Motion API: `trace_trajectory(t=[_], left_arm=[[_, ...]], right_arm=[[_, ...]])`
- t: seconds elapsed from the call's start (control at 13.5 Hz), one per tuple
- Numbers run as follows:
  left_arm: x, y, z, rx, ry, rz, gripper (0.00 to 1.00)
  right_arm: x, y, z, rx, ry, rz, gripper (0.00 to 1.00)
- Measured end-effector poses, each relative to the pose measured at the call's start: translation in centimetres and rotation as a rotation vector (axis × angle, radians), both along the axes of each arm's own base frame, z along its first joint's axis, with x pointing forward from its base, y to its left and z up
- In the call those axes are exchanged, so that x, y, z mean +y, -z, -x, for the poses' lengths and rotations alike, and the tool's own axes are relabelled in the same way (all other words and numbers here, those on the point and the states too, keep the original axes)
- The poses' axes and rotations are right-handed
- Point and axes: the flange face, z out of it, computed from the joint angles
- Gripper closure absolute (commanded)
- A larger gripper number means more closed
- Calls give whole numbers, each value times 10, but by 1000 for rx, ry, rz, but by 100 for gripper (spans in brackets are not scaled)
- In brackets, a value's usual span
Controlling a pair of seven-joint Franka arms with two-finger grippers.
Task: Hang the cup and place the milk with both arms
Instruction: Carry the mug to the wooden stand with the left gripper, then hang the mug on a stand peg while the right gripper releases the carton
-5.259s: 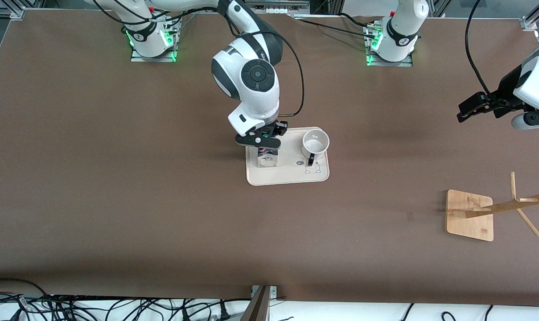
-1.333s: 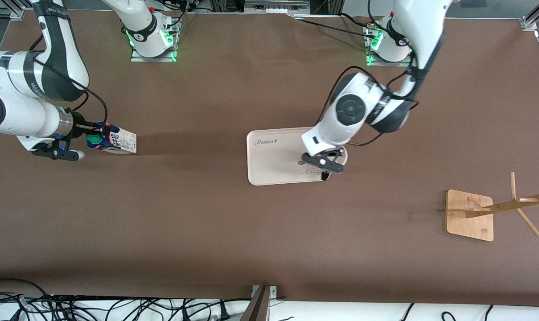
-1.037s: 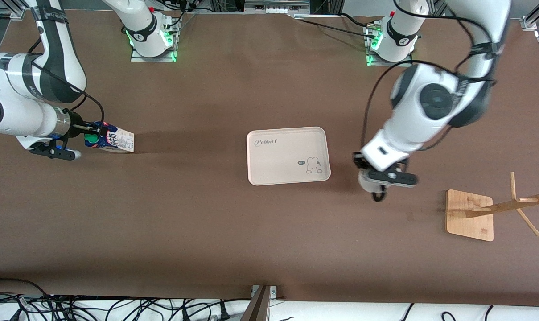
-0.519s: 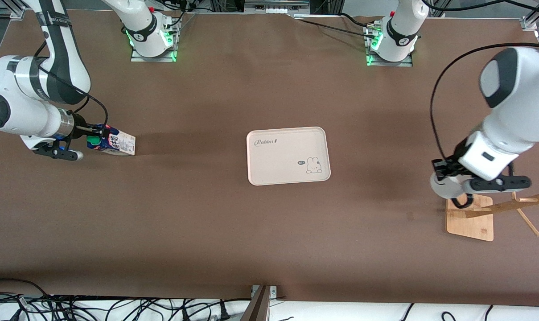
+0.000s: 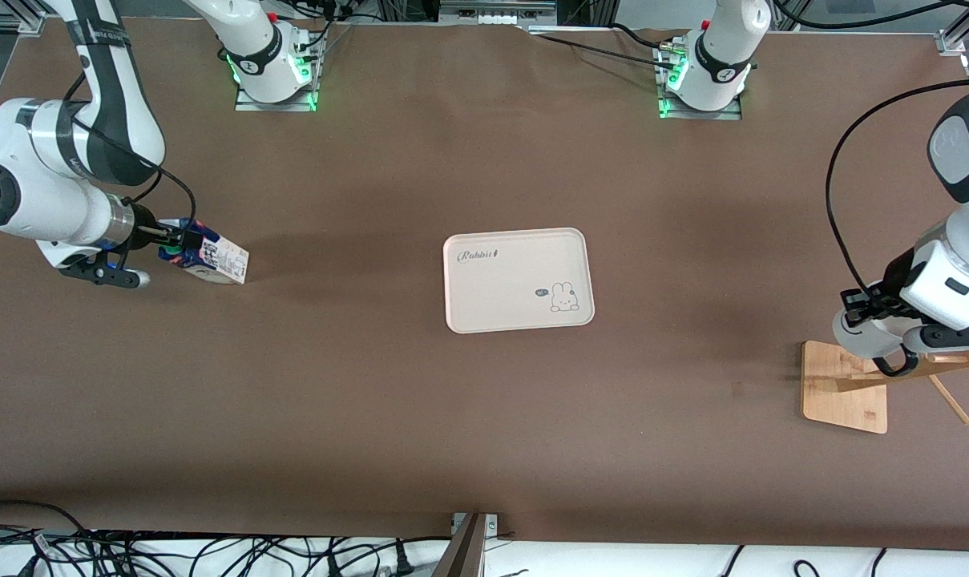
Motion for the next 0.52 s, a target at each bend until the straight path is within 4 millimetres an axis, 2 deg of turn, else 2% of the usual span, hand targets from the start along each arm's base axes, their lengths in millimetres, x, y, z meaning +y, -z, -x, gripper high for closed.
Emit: trace_trajectory(t=[0.3,0.52], left_arm=[[29,0,2,3,29,-13,100],[50,6,1,-1,55,-25,100]], right_arm=[[-1,-66,-15,-49,-3,5,0],[-3,-104,-27,-111,-40,66,0]])
